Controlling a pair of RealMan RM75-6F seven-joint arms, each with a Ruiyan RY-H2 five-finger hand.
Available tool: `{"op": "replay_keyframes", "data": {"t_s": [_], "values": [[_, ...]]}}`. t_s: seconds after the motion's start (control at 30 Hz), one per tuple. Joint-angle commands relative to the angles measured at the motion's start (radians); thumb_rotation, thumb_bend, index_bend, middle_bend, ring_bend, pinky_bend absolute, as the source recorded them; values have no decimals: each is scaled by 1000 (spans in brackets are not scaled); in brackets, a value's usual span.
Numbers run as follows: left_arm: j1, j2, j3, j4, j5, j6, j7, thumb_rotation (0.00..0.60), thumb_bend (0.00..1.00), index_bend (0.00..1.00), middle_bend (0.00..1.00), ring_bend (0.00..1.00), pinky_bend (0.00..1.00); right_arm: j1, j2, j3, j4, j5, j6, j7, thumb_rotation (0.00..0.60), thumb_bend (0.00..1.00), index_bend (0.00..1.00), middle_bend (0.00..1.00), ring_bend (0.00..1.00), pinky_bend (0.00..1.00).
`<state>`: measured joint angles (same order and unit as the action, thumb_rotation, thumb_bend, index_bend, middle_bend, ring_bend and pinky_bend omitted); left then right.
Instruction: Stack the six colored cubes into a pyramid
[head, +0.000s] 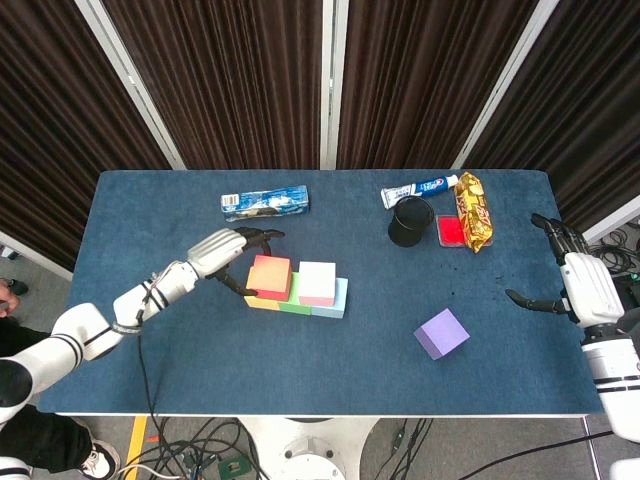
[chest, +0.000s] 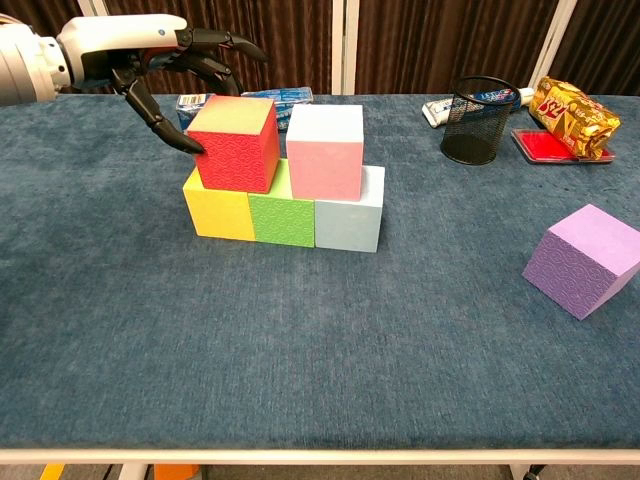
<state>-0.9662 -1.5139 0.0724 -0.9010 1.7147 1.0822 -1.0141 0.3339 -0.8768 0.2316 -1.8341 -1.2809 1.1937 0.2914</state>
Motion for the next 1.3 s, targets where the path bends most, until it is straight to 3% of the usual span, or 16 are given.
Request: {"op": "replay_keyframes", "data": {"t_s": [0.03,0.47,0.83,1.3], "values": [[1,-1,3,3,2,5,-4,600,205,111,465,163,217,1,-1,0,1,1,-2,0,600,59,0,89,0,0],[3,-9,12,24,2,6,-20,600,205,111,444,163,217,5,-5,0,6,5,-11,-4,600,59,0,89,0,0],[5,-11,17,32,4,17,-34,600,166,111,256,118,211,10,-7,2,7,9,-17,-10,600,60,0,89,0,0],[2,-1,24,19,6,14,-39,600,160,111,219,104,210,11,-12,2,15,8,-21,-5,600,60,0,89,0,0]]}}
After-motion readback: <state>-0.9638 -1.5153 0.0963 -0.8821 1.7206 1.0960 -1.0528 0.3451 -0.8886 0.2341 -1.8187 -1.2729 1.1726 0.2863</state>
